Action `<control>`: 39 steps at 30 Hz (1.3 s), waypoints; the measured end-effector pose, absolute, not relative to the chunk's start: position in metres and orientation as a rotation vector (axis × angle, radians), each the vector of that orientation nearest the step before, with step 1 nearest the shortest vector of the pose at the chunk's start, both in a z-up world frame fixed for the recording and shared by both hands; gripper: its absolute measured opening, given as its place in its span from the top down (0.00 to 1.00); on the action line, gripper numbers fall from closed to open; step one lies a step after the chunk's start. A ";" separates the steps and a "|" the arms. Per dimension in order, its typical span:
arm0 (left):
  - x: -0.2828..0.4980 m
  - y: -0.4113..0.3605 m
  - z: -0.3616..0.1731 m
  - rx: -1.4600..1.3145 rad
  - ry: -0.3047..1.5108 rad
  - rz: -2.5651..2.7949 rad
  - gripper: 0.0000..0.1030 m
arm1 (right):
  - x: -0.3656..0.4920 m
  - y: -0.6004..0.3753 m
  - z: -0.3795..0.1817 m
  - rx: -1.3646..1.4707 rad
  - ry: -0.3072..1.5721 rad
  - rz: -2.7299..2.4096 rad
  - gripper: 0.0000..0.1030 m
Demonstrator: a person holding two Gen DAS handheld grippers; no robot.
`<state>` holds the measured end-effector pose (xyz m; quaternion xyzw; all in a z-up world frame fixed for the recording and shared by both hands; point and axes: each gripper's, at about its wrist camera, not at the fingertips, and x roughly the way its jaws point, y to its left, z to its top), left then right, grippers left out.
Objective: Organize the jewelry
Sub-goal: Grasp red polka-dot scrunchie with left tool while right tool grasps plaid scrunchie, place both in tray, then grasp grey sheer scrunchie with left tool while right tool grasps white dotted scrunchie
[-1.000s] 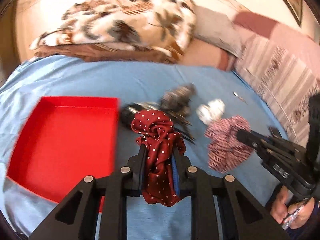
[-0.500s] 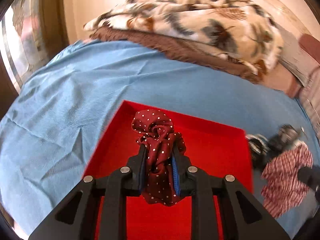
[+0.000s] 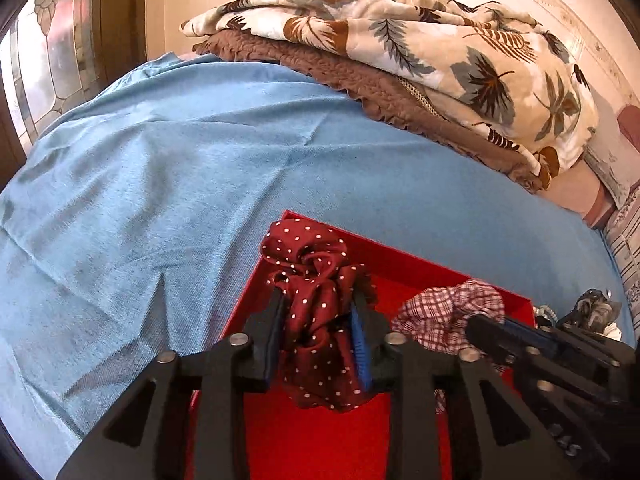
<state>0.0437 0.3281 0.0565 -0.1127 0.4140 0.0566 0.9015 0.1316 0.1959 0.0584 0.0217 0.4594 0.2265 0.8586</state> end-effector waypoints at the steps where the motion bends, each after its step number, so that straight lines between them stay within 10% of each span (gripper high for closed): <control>1: 0.043 0.328 0.057 -0.233 0.851 0.118 0.55 | 0.133 0.197 0.058 0.040 0.965 0.473 0.83; 6: 0.031 0.325 0.068 -0.229 0.772 0.107 0.45 | 0.131 0.190 0.065 0.048 0.941 0.450 0.51; 16: -0.015 0.279 0.098 -0.162 0.675 0.074 0.44 | 0.075 0.081 0.115 0.127 0.840 0.369 0.38; 39: 0.066 0.049 0.082 -0.024 0.903 -0.296 0.34 | 0.041 -0.125 0.052 0.299 0.866 0.059 0.36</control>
